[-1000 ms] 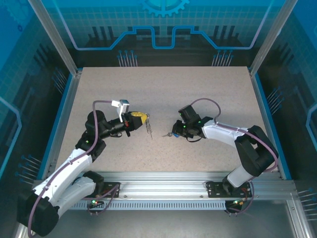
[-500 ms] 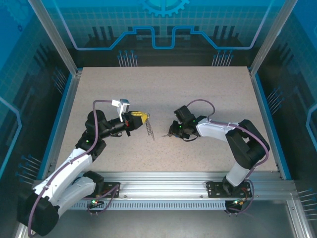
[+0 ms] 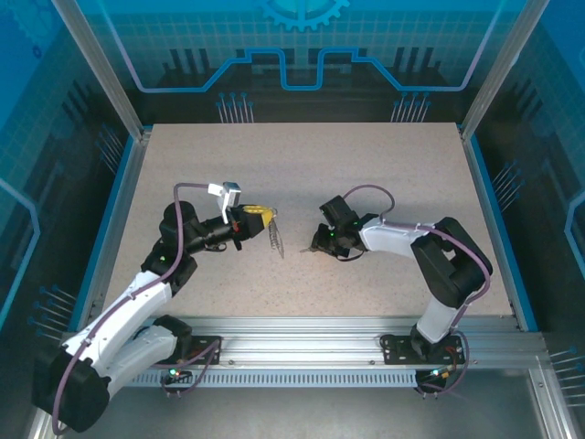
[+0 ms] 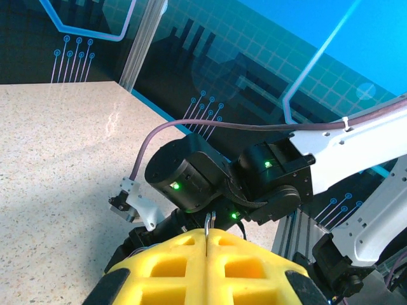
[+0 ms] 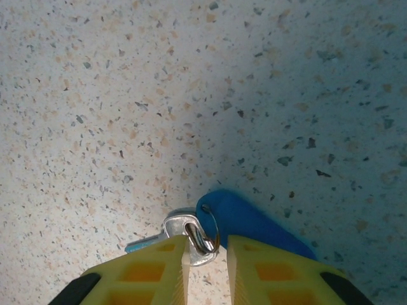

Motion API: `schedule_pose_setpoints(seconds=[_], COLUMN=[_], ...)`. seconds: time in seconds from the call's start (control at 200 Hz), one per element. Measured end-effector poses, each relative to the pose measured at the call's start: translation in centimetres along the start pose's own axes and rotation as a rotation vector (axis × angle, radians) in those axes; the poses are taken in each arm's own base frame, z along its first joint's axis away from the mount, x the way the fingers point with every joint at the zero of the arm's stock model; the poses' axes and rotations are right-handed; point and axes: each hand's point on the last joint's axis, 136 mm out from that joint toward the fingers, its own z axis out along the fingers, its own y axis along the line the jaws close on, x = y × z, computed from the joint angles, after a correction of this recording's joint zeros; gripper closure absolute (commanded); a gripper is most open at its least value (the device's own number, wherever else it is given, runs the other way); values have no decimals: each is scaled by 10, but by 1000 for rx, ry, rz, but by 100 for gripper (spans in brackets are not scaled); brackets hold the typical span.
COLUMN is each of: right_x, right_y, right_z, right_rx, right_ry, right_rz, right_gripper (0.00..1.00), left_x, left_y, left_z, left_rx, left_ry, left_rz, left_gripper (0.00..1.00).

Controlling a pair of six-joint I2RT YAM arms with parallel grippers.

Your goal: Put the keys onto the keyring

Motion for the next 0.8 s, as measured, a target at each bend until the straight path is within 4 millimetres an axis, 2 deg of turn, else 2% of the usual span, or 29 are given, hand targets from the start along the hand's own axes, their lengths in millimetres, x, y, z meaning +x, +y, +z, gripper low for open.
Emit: schedule_pose_setpoints(seconds=[0.8], right_x=[-8], right_y=[7], right_z=[6], right_rx=[-6], right_ry=[-5], right_rz=[1], right_gripper=[80], left_x=[4], left_y=[6], left_z=[4], left_rx=[-7], left_ry=[17], left_rz=[-4], left_gripper=[100])
